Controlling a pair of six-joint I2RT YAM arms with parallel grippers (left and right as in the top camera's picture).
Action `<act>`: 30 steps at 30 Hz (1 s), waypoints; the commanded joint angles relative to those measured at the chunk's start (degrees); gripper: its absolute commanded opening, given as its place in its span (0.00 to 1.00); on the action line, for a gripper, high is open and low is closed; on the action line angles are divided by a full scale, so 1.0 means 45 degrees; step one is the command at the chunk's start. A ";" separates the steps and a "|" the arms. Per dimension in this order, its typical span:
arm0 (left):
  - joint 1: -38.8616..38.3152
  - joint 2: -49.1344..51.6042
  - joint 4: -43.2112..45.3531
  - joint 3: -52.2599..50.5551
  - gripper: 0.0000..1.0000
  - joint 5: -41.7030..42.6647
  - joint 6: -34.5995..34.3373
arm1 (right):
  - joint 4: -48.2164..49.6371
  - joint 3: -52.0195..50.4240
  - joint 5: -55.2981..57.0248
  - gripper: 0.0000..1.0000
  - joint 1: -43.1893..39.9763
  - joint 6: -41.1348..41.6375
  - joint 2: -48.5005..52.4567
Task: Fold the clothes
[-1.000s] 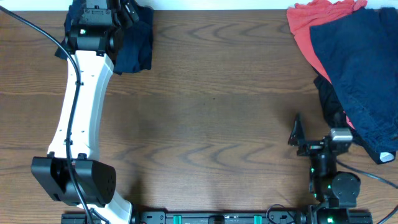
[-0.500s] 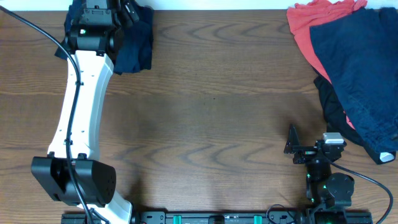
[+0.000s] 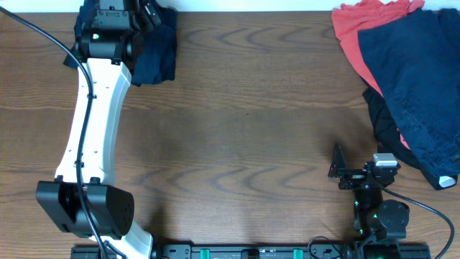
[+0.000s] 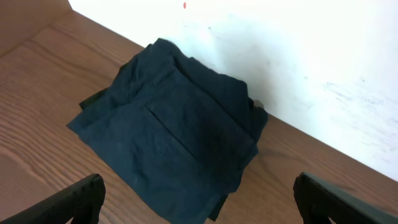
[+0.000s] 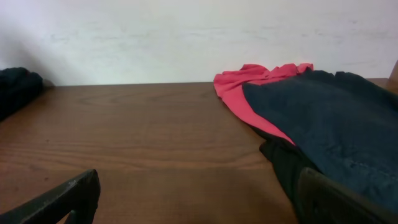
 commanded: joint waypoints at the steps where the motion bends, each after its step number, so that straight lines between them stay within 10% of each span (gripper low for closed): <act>1: -0.0015 0.0107 -0.0044 0.0078 0.98 0.0073 0.0112 | -0.0049 -0.0019 -0.0092 0.99 0.0097 -0.0155 -0.0010; 19: -0.0131 -0.0869 -0.0957 -0.0986 0.98 -0.0015 -0.0937 | -0.0049 -0.0019 -0.0092 0.99 0.0097 -0.0155 -0.0010; 30: -0.0165 -0.5246 0.5246 -0.8442 0.98 0.1088 -0.0083 | -0.0049 -0.0019 -0.0092 0.99 0.0097 -0.0155 -0.0010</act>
